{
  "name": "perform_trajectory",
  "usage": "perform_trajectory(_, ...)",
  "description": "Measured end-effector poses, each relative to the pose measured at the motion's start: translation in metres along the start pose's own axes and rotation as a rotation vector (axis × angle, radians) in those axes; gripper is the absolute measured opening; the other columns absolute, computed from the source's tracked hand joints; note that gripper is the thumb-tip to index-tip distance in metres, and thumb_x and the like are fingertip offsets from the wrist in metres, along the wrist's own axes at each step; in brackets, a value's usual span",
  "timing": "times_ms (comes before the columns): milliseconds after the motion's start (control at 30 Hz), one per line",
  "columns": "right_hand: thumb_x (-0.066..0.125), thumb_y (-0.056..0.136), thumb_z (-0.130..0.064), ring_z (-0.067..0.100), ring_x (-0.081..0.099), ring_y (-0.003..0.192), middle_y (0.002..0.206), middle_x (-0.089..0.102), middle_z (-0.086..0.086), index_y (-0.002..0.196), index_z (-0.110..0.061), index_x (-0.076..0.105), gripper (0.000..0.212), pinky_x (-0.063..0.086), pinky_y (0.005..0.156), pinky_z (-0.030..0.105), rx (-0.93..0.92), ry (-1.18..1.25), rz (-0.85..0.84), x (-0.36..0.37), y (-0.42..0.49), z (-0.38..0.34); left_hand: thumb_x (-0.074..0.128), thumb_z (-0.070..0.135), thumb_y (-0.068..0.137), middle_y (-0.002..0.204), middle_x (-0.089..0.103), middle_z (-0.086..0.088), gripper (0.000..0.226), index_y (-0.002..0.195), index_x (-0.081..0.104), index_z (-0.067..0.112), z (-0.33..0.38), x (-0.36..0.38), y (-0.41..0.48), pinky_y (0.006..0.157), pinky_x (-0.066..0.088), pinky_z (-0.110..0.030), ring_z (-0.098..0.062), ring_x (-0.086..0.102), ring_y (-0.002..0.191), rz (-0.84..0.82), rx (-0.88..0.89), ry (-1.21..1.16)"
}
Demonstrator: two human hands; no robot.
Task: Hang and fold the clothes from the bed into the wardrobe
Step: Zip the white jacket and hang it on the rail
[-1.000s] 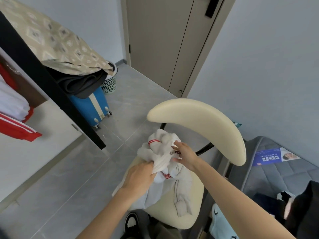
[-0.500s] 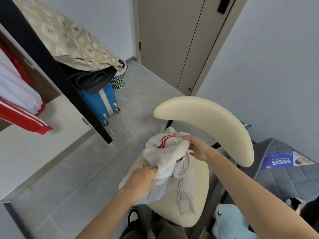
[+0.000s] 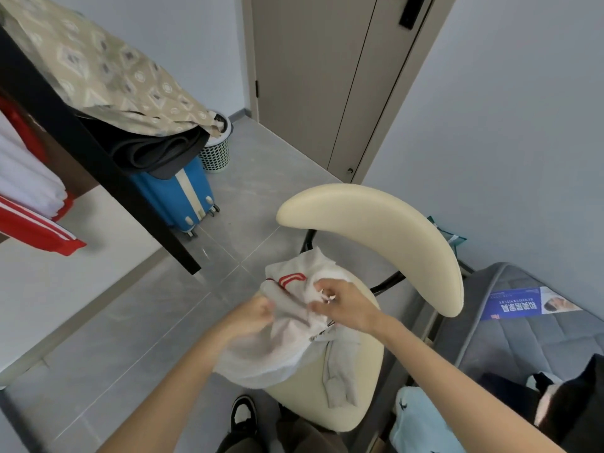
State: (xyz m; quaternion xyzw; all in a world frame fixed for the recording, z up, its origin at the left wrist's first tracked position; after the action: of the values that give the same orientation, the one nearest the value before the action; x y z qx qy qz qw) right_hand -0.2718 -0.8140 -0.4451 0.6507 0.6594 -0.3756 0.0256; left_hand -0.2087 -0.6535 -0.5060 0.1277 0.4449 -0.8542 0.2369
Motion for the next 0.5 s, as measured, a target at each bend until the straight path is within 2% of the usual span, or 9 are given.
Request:
perform_trajectory(67, 0.068, 0.088, -0.025, 0.0, 0.048, 0.071, 0.086, 0.053, -0.011, 0.104, -0.018, 0.064, 0.018, 0.037, 0.07, 0.012, -0.004, 0.025, -0.074, 0.02, -0.008, 0.014, 0.05, 0.021, 0.097, 0.096, 0.064, -0.008, 0.017, 0.098, 0.063, 0.011, 0.017, -0.019, 0.005, 0.076, 0.046, -0.03, -0.02, 0.06, 0.086, 0.148, -0.035, -0.329)
perform_trajectory(133, 0.068, 0.089, -0.023, -0.002, 0.048, 0.071, 0.083, 0.052, -0.017, 0.1, -0.019, 0.066, 0.013, 0.037, 0.073, 0.014, -0.026, 0.059, -0.112, 0.035, -0.017, 0.021, 0.049, 0.025, 0.097, 0.09, 0.06, -0.006, 0.016, 0.089, 0.059, 0.015, 0.037, -0.021, 0.013, 0.068, 0.042, -0.027, -0.016, 0.054, 0.075, 0.162, -0.05, -0.487)
perform_trajectory(200, 0.067, 0.09, -0.02, -0.002, 0.045, 0.069, 0.079, 0.048, -0.012, 0.094, -0.008, 0.065, 0.013, 0.035, 0.072, 0.013, -0.053, 0.061, -0.13, 0.045, -0.025, 0.024, 0.051, 0.033, 0.095, 0.091, 0.056, -0.005, 0.016, 0.089, 0.055, 0.018, 0.061, -0.009, 0.024, 0.066, 0.04, -0.027, -0.016, 0.053, 0.075, 0.082, -0.029, -0.368)
perform_trajectory(267, 0.063, 0.092, -0.016, 0.002, 0.039, 0.065, 0.079, 0.042, -0.001, 0.084, 0.004, 0.056, 0.022, 0.033, 0.067, 0.015, -0.118, 0.048, -0.151, 0.052, -0.032, 0.024, 0.058, 0.042, 0.091, 0.096, 0.055, 0.0, 0.023, 0.096, 0.056, 0.02, 0.074, 0.015, 0.036, 0.075, 0.041, -0.028, -0.018, 0.055, 0.088, -0.037, -0.027, -0.179)
perform_trajectory(333, 0.059, 0.095, -0.015, 0.005, 0.036, 0.068, 0.083, 0.042, 0.002, 0.088, 0.004, 0.057, 0.02, 0.033, 0.068, 0.018, -0.155, 0.047, -0.153, 0.054, -0.038, 0.026, 0.066, 0.047, 0.084, 0.108, 0.056, 0.003, 0.041, 0.113, 0.059, 0.018, 0.077, 0.036, 0.047, 0.085, 0.044, -0.029, -0.019, 0.057, 0.107, -0.111, -0.043, 0.062)
perform_trajectory(367, 0.057, 0.096, -0.014, 0.007, 0.036, 0.071, 0.085, 0.042, 0.001, 0.091, 0.003, 0.058, 0.018, 0.034, 0.07, 0.022, -0.171, 0.049, -0.151, 0.053, -0.04, 0.028, 0.07, 0.046, 0.08, 0.112, 0.058, 0.003, 0.046, 0.113, 0.061, 0.016, 0.077, 0.042, 0.053, 0.086, 0.045, -0.029, -0.021, 0.057, 0.111, -0.107, -0.04, 0.193)
perform_trajectory(400, 0.056, 0.096, -0.014, 0.01, 0.036, 0.072, 0.086, 0.042, 0.0, 0.096, 0.001, 0.06, 0.016, 0.036, 0.072, 0.025, -0.18, 0.046, -0.15, 0.053, -0.042, 0.031, 0.073, 0.042, 0.076, 0.107, 0.061, 0.001, 0.038, 0.102, 0.063, 0.016, 0.076, 0.044, 0.059, 0.081, 0.046, -0.028, -0.023, 0.06, 0.109, -0.077, -0.036, 0.299)
perform_trajectory(467, 0.053, 0.097, -0.013, 0.012, 0.039, 0.075, 0.091, 0.043, -0.002, 0.114, -0.008, 0.064, 0.02, 0.038, 0.076, 0.025, -0.173, 0.023, -0.155, 0.055, -0.044, 0.039, 0.07, 0.025, 0.075, 0.083, 0.057, -0.002, 0.022, 0.072, 0.05, 0.016, 0.075, 0.045, 0.065, 0.065, 0.04, -0.027, -0.025, 0.063, 0.096, 0.011, -0.033, 0.449)
perform_trajectory(500, 0.052, 0.098, -0.013, 0.012, 0.04, 0.076, 0.092, 0.043, 0.0, 0.124, -0.018, 0.062, 0.028, 0.038, 0.076, 0.023, -0.16, 0.013, -0.149, 0.055, -0.045, 0.044, 0.064, 0.017, 0.078, 0.078, 0.053, -0.002, 0.022, 0.068, 0.044, 0.015, 0.075, 0.045, 0.068, 0.064, 0.038, -0.027, -0.025, 0.063, 0.092, 0.043, -0.03, 0.492)
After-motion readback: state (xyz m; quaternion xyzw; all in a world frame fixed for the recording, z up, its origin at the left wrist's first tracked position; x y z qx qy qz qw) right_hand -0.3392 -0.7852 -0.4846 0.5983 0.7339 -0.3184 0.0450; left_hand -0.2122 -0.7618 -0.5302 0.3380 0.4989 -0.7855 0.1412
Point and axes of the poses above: each hand's wrist, its own y-axis towards the middle knuckle, its own x-axis out of the palm, z = x × y, the point moved 9 cm from there along y, towards the middle knuckle
